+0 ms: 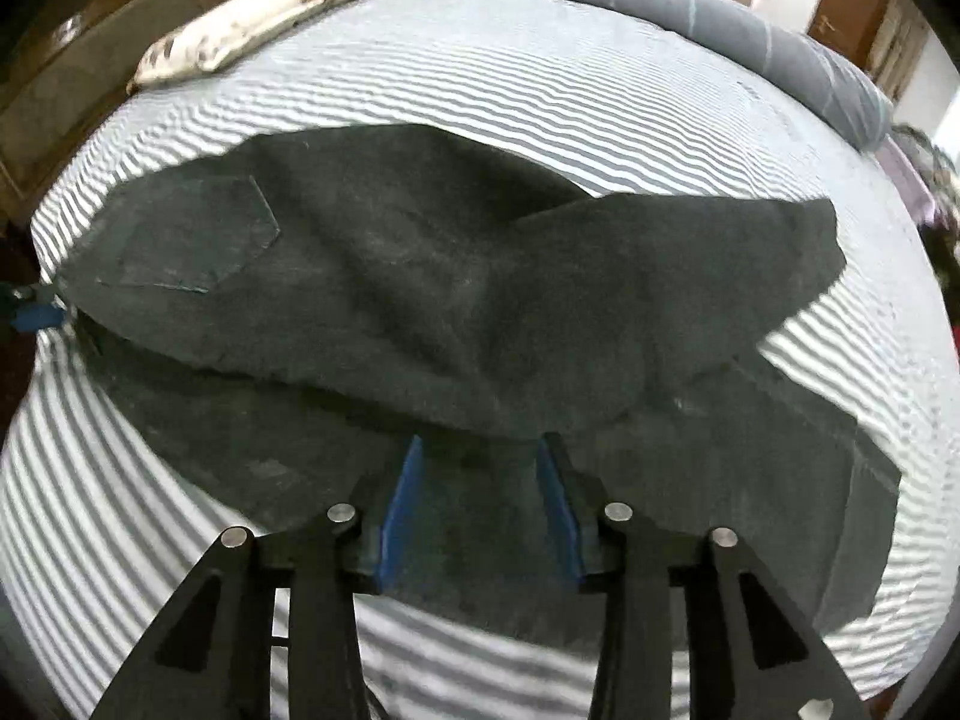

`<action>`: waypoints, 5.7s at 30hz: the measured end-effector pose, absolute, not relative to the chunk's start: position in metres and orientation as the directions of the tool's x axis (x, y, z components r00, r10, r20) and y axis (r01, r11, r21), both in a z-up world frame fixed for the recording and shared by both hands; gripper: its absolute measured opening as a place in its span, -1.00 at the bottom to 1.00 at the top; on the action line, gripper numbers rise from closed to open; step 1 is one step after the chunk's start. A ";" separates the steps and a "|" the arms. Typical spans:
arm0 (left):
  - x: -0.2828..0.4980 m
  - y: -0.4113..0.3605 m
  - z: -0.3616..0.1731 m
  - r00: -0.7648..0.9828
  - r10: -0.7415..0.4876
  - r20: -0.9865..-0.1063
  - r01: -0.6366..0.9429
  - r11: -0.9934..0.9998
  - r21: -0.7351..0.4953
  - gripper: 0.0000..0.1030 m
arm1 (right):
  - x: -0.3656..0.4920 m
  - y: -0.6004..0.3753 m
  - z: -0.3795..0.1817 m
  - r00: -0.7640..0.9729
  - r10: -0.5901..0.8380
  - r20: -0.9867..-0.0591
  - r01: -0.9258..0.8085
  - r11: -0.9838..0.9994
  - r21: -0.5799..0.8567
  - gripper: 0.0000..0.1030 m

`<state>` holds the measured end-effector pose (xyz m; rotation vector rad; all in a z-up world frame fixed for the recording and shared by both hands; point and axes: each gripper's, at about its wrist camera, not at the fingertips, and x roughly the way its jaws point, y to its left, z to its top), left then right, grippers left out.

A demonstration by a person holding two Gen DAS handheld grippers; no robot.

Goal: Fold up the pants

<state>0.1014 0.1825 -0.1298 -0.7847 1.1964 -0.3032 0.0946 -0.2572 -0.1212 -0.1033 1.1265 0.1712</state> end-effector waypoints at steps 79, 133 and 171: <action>0.156 0.182 -0.092 0.433 -0.328 -0.840 -0.240 0.856 -0.458 -0.66 | 0.133 -0.396 -0.160 0.671 0.398 -0.626 0.333 0.593 0.733 -0.92; 0.066 0.019 -0.034 0.559 -0.176 -0.810 0.355 0.934 0.042 -0.15 | 0.050 -0.420 -0.188 0.563 0.465 -0.683 0.415 0.556 0.720 -0.70; 0.070 -0.288 -0.143 0.549 -0.232 -0.803 0.642 0.733 0.227 -0.79 | 0.096 -0.472 -0.178 0.555 0.632 -0.541 0.316 0.441 0.840 -0.74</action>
